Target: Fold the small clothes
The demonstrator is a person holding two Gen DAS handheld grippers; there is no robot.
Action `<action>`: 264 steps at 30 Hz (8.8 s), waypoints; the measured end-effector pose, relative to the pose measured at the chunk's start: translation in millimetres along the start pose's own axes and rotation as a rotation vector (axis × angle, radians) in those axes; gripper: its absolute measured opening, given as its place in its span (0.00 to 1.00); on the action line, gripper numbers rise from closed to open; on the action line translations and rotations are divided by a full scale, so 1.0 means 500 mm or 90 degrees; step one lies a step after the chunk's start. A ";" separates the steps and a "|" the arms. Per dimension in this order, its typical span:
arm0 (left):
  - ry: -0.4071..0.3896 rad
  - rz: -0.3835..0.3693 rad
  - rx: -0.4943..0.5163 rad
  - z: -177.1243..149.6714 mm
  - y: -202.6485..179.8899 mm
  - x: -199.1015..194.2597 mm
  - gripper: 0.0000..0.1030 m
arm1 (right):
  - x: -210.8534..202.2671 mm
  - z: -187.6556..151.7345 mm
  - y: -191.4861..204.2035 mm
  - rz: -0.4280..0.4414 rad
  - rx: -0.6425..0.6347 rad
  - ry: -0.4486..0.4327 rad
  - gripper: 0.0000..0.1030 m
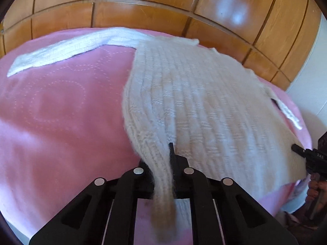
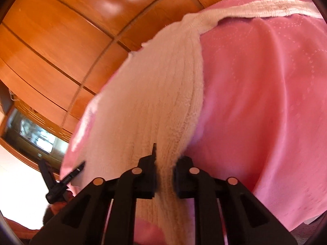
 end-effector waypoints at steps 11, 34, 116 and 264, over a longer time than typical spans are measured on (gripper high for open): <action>0.050 -0.036 0.067 -0.069 -0.047 -0.059 0.05 | -0.104 0.008 -0.011 -0.036 -0.046 -0.020 0.06; -0.119 0.039 -0.399 0.179 0.307 -0.046 0.78 | 0.189 0.206 0.009 -0.456 -0.308 0.029 0.98; -0.151 0.050 0.128 0.397 -0.427 0.360 0.06 | 0.215 0.189 -0.092 -0.403 -0.194 0.029 0.98; -0.081 0.016 -0.120 0.314 -0.204 0.230 0.67 | 0.222 0.250 -0.250 -0.452 0.121 -0.169 0.98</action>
Point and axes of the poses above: each gripper's, at about its wrist camera, not at the fingertips, and x roughly the way its jaws point, y to its left, z to its top, the point moved 6 cm from there along x, roughly the way its jaws point, and after that the axes turned 12 degrees about -x, right-handed, at the moved point
